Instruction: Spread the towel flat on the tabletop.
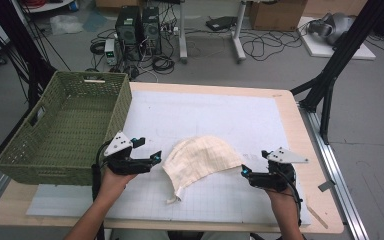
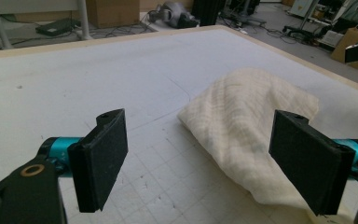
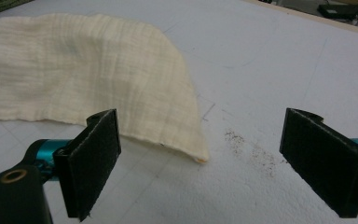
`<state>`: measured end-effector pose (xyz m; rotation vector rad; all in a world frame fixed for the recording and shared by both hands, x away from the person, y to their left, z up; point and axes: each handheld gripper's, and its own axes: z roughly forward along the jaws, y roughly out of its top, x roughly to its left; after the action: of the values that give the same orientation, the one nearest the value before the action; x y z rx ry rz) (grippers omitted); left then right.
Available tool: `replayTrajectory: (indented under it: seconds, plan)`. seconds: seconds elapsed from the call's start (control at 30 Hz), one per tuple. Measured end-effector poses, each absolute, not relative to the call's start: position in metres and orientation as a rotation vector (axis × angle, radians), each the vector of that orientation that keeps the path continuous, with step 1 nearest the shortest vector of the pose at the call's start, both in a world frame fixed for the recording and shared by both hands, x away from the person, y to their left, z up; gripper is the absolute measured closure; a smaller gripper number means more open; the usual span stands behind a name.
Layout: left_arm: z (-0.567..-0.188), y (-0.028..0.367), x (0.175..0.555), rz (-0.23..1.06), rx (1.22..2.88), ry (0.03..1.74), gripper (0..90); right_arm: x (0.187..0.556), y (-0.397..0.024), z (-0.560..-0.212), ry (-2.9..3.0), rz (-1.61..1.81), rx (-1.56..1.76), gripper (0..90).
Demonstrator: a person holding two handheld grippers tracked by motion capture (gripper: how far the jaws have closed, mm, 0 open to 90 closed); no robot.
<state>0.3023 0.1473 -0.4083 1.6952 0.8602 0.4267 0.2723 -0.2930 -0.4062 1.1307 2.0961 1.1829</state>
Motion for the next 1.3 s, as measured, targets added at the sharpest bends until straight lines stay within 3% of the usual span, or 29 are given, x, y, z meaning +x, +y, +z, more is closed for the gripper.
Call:
replayTrajectory:
  seconds: [0.37,0.63,0.77,1.3]
  plan:
    - [-0.41,0.148,0.303,0.419,1.703,0.86,19.9,0.274,-0.288,-0.402,2.084,1.211,1.103,10.9]
    - [-0.411,0.149,0.302,0.439,1.697,0.868,19.7,0.276,-0.249,-0.401,2.19,1.23,0.945,11.2]
    - [-0.413,0.148,0.302,0.439,1.705,0.871,19.7,0.276,-0.232,-0.403,2.262,1.241,0.844,19.9]
    - [-0.418,0.149,0.304,0.434,1.723,0.87,23.7,0.28,-0.152,-0.423,2.539,1.248,0.544,35.9]
